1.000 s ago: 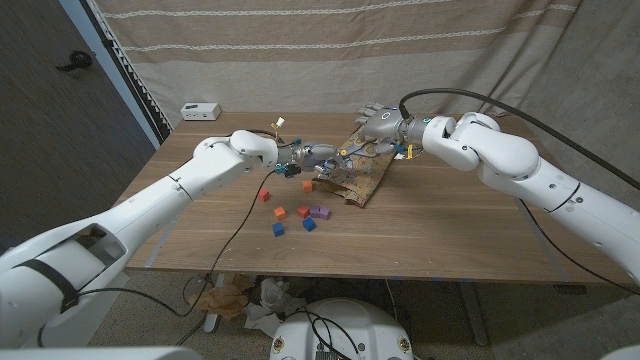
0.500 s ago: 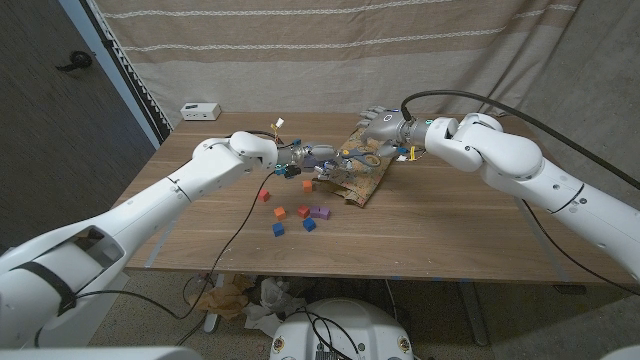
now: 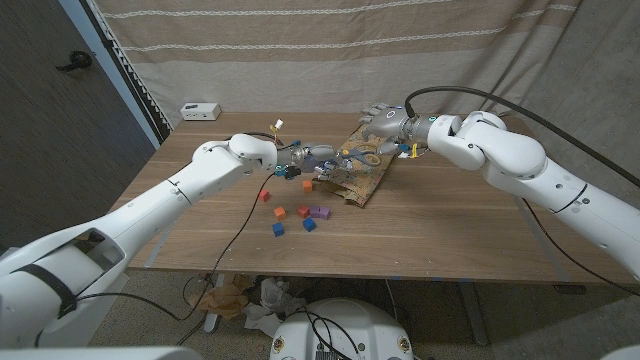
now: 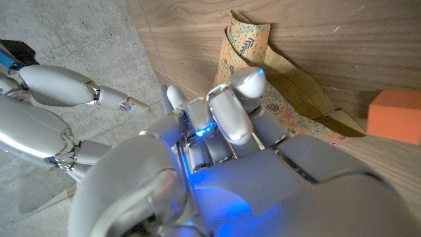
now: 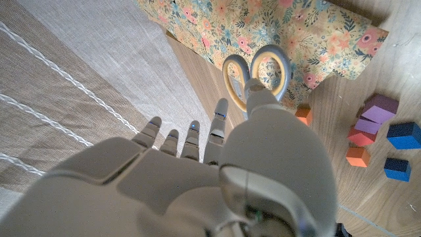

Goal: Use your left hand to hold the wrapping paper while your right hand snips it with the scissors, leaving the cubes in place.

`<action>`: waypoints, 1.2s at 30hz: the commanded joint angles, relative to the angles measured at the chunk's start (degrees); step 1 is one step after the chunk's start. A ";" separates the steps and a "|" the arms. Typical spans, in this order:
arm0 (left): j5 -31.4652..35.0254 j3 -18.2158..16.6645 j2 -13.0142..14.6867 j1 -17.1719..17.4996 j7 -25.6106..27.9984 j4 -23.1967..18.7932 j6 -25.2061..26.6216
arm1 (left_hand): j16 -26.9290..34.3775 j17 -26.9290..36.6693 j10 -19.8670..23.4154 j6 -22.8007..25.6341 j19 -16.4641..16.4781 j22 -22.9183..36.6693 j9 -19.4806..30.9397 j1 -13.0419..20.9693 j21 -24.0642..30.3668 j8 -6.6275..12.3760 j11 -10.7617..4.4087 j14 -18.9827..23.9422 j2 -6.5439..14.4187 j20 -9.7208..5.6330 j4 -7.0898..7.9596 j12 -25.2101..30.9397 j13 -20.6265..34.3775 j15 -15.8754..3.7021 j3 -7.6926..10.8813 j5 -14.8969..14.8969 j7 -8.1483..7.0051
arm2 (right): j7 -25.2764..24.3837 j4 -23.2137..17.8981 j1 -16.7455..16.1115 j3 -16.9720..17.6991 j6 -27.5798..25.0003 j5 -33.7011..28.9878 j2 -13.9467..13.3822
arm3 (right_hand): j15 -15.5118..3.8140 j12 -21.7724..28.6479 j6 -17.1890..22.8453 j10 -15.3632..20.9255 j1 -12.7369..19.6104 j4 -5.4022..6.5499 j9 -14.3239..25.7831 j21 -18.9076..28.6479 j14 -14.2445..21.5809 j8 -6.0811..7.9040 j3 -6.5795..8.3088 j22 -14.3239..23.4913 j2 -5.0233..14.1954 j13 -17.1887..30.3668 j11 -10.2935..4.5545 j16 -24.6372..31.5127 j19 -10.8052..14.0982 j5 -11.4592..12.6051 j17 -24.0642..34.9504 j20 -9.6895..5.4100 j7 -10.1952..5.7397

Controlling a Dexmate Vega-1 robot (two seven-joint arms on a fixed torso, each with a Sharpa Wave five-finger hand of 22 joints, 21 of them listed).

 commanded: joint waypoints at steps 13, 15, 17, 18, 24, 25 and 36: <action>-0.75 -1.20 -1.63 1.82 -2.32 4.71 -8.96 | -0.31 0.06 -0.77 -0.78 -1.31 0.51 1.84 -0.43 -0.03 0.54 -0.06 -0.49 0.51 -2.53 0.17 -0.06 0.18 0.01 0.03 0.07 -1.33 | 0.78 0.28 0.73 0.95 0.37 4.46 -0.21 | 0.35 0.25 0.57 0.54 -2.09 0.87 0.58 0.00 0.54 0.02 -1.26 0.03 -0.08 0.04 3.12 0.31 0.56 0.27 0.04 -0.07 0.32; -0.77 -1.30 -1.77 1.94 -2.10 4.75 -9.11 | -0.35 0.06 -0.82 -0.79 -1.20 0.73 1.72 -0.41 0.15 0.48 -0.07 -0.55 0.53 -2.53 0.18 -0.05 0.18 0.00 0.00 0.08 -1.40 | 1.00 0.34 0.84 1.01 0.46 5.21 -0.26 | 0.41 0.24 0.77 0.52 -2.21 0.90 0.61 0.04 0.60 0.09 -1.34 0.03 -0.09 0.03 3.31 0.31 0.70 0.33 0.04 -0.14 0.45; -0.73 -1.31 -1.87 1.97 -1.99 4.79 -9.17 | -0.36 0.06 -0.82 -0.76 -1.42 0.45 1.74 -0.42 -0.09 0.51 -0.08 -0.54 0.53 -2.53 0.20 -0.05 0.18 0.00 -0.05 0.07 -1.37 | 1.15 0.35 0.92 1.01 0.54 5.73 -0.33 | 0.44 0.24 0.82 0.52 -2.33 0.94 0.64 0.05 0.64 0.09 -1.43 0.03 -0.10 0.02 3.03 0.31 0.73 0.38 0.03 -0.09 0.39; -0.73 -1.33 -1.95 2.01 -1.95 4.86 -9.29 | -0.37 0.06 -0.82 -0.67 -1.33 0.36 1.53 -0.42 -0.08 0.41 -0.09 -0.56 0.55 -2.54 0.22 -0.05 0.18 0.00 -0.13 0.06 -1.46 | 1.23 0.37 0.99 1.00 0.61 5.96 -0.37 | 0.46 0.25 0.94 0.55 -2.42 0.97 0.66 0.04 0.62 0.13 -1.50 0.03 -0.10 0.01 2.68 0.28 0.74 0.42 0.03 -0.10 0.38; -0.64 -1.42 -2.23 2.17 -1.84 5.16 -10.01 | -0.39 0.07 -0.82 -0.37 -1.31 0.32 1.35 -0.39 -0.04 0.43 -0.11 -0.56 0.54 -2.54 0.26 -0.04 0.18 0.01 -0.23 0.06 -1.82 | 1.56 0.41 1.15 0.75 0.45 6.20 -0.48 | 0.49 0.22 0.99 0.50 -2.64 1.04 0.72 0.03 0.61 0.12 -1.66 0.02 -0.13 0.00 2.60 0.25 0.78 0.52 0.03 -0.08 0.42; -0.72 -1.48 -2.30 2.25 -1.85 5.25 -10.21 | -0.39 0.07 -0.83 -0.34 -1.31 0.31 1.30 -0.39 -0.04 0.41 -0.11 -0.56 0.53 -2.54 0.27 -0.04 0.18 0.01 -0.24 0.06 -1.90 | 1.55 0.40 1.16 0.67 0.38 6.04 -0.51 | 0.50 0.22 1.02 0.50 -2.69 1.05 0.73 0.03 0.62 0.13 -1.71 0.02 -0.14 0.00 2.56 0.25 0.79 0.55 0.03 -0.10 0.42; -0.77 -1.63 -2.62 2.60 -2.65 6.14 -12.27 | -0.48 0.06 -0.98 -0.16 -1.62 0.44 0.91 -0.40 0.04 0.26 -0.11 -0.63 0.46 -2.52 0.35 -0.04 0.18 0.00 -0.32 0.01 -2.14 | 1.15 0.32 1.03 0.58 0.14 5.80 -0.78 | 0.54 0.21 1.09 0.48 -3.08 1.16 0.84 0.03 0.70 0.10 -2.00 0.02 -0.14 -0.01 2.19 0.24 0.89 0.77 0.03 -0.14 0.52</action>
